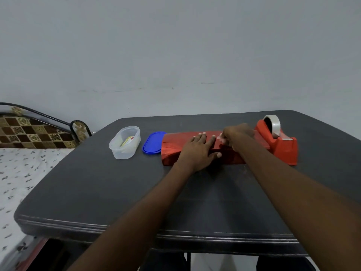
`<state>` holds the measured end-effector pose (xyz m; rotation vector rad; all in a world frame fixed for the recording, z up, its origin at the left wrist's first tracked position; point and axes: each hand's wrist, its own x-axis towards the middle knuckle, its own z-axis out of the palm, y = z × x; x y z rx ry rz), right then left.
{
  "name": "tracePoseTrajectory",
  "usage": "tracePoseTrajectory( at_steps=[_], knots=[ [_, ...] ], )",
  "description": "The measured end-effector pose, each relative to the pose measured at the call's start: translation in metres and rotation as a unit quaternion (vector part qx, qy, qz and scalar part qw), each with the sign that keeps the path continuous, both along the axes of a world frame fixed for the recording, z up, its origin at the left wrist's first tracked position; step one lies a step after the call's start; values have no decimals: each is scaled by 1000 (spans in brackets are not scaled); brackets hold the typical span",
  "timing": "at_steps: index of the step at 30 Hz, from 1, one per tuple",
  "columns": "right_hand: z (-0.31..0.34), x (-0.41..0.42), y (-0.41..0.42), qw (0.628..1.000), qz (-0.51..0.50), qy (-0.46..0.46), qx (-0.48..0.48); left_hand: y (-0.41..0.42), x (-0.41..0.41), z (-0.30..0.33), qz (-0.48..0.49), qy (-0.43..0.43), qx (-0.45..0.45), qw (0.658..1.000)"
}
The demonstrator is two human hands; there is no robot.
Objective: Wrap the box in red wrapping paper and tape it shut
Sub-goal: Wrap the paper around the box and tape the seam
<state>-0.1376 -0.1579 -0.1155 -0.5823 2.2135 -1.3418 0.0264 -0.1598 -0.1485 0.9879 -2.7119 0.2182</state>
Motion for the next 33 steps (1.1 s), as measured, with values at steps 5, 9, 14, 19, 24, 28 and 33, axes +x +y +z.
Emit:
tracePoseTrajectory(
  at_steps=[5,9,14,19,24,28,33],
  knots=[
    [-10,-5,-16,998,31,24,39,0,0,-1,-1,6,-3,1000],
    [-1,2,-7,994,24,64,91,-1,0,-2,-2,6,-4,1000],
    [31,32,36,988,55,95,109,-1,0,-2,0,7,-5,1000],
    [25,34,36,970,81,200,112,0,1,-2,-1,5,-8,1000],
    [31,26,54,907,144,352,180,1,1,-1,-1,4,-12,1000],
    [34,13,65,861,195,436,176,1,1,-1,-2,0,-16,1000],
    [30,10,75,832,267,484,36,2,2,2,-2,-4,-15,1000]
  ],
)
